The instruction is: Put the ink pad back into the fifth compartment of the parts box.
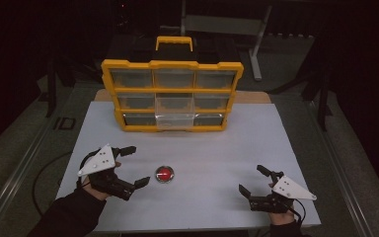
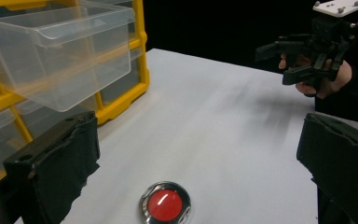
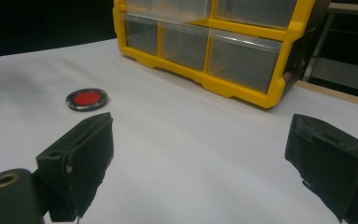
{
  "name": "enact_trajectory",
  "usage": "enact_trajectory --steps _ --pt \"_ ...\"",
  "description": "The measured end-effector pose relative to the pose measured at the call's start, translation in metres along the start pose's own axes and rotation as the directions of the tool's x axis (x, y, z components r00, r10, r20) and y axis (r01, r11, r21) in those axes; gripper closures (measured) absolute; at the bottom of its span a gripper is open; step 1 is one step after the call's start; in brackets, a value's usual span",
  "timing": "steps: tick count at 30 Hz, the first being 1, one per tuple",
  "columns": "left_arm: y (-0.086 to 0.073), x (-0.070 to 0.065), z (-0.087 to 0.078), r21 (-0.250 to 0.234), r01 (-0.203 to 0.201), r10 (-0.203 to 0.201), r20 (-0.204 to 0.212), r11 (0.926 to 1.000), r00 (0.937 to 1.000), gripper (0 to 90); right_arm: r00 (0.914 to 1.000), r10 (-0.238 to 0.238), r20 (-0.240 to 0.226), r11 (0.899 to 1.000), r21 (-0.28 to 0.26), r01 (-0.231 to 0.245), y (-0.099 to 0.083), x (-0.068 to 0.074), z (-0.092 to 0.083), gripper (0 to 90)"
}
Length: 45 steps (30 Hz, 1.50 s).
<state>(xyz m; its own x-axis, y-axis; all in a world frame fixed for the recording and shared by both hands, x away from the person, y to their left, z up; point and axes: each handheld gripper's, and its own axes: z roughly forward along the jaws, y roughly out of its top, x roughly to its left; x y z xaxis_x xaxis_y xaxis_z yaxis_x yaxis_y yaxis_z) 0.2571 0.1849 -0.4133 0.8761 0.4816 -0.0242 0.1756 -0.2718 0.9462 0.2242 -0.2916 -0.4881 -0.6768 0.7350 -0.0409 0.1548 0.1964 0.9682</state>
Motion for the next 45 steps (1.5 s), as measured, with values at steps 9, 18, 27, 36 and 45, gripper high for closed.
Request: enact_trajectory --steps 9,18,27,36,45 --pt "-0.002 0.006 0.017 0.005 -0.013 0.012 0.038 0.9999 0.9992 0.0 1.0000 0.000 -0.002 1.000 0.001 0.000 0.000 0.000 0.000 7.9" --pt "-0.015 0.012 0.043 0.053 0.001 -0.003 0.037 0.9986 0.9993 0.0 1.0000 0.004 -0.003 1.000 0.004 -0.004 -0.001 0.000 0.000 7.9" --pt "-0.034 0.018 0.066 0.115 0.009 -0.016 0.058 0.9933 0.9982 0.1 1.0000 0.003 -0.004 1.000 0.001 -0.003 -0.001 -0.001 0.000 7.9" --pt "-0.054 0.023 0.085 0.186 0.018 -0.029 0.053 0.9824 0.9982 0.1 1.0000 0.002 -0.008 1.000 0.000 -0.002 -0.002 -0.001 0.001 7.9" --pt "-0.066 0.029 0.097 0.240 0.010 -0.024 0.057 0.9708 0.9981 0.1 0.9999 0.005 -0.011 1.000 0.007 -0.005 -0.002 -0.001 0.001 7.9"
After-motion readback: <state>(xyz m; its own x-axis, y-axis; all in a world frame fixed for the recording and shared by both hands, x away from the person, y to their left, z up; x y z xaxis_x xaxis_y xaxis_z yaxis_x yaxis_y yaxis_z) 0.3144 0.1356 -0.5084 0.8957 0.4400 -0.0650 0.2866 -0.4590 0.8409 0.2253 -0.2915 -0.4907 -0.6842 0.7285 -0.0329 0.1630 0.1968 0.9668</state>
